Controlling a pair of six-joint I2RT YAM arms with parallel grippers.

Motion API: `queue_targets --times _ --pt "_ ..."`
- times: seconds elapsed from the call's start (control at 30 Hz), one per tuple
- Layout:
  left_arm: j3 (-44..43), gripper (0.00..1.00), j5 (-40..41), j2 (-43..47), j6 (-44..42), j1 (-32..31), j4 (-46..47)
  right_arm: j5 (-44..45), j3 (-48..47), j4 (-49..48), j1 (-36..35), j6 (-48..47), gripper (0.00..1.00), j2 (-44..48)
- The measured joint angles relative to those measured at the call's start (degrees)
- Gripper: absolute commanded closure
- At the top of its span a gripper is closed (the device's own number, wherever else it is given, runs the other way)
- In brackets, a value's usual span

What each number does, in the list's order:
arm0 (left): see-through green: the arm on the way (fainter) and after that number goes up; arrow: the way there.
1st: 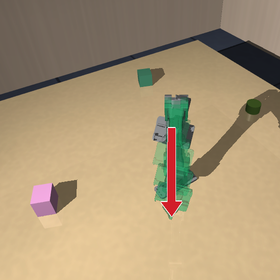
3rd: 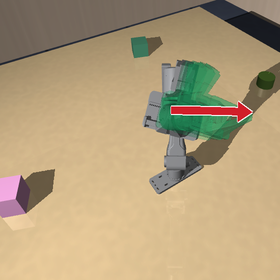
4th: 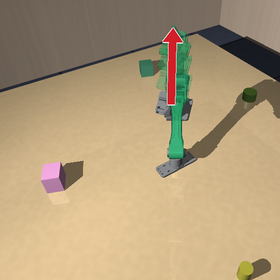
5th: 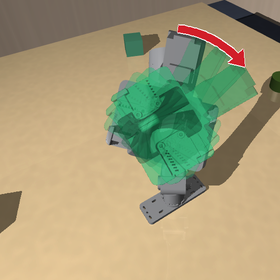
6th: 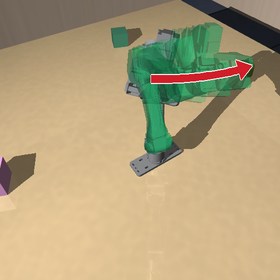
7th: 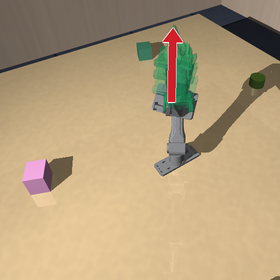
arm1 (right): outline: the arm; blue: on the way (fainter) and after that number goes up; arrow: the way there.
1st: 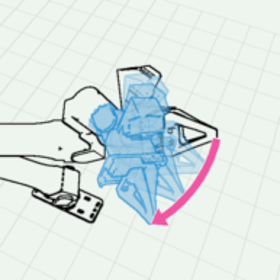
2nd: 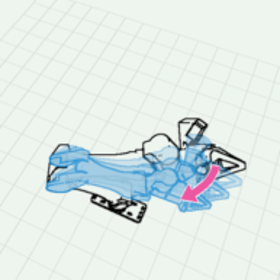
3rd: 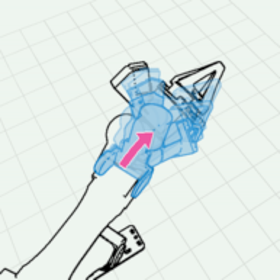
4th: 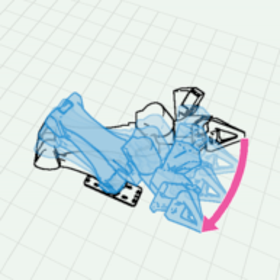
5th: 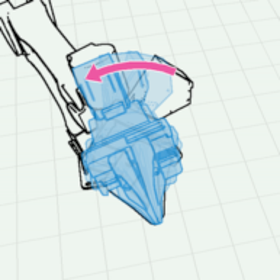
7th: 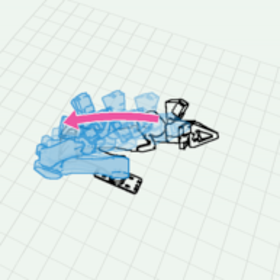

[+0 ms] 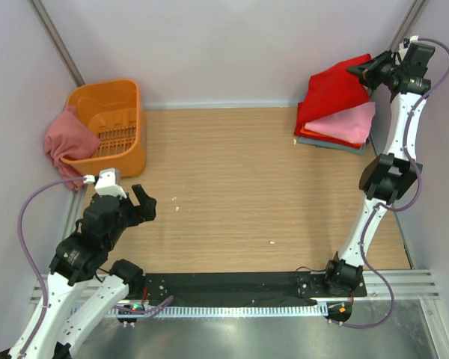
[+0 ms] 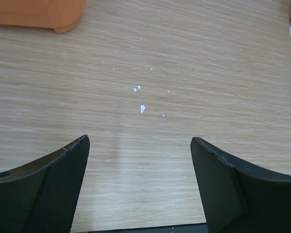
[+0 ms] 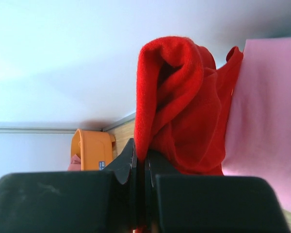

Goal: Fold and stack the t-shirts
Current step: Neatly place the folded tshirt to the corner

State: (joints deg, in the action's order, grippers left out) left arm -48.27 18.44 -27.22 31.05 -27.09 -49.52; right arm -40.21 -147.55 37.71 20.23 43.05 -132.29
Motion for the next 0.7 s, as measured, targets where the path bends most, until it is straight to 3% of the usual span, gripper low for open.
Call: queue_targets --times 0.7 --pt "0.07 0.15 0.0 -0.04 0.0 0.0 0.0 7.76 14.51 6.01 6.29 -9.22 0.99 5.18"
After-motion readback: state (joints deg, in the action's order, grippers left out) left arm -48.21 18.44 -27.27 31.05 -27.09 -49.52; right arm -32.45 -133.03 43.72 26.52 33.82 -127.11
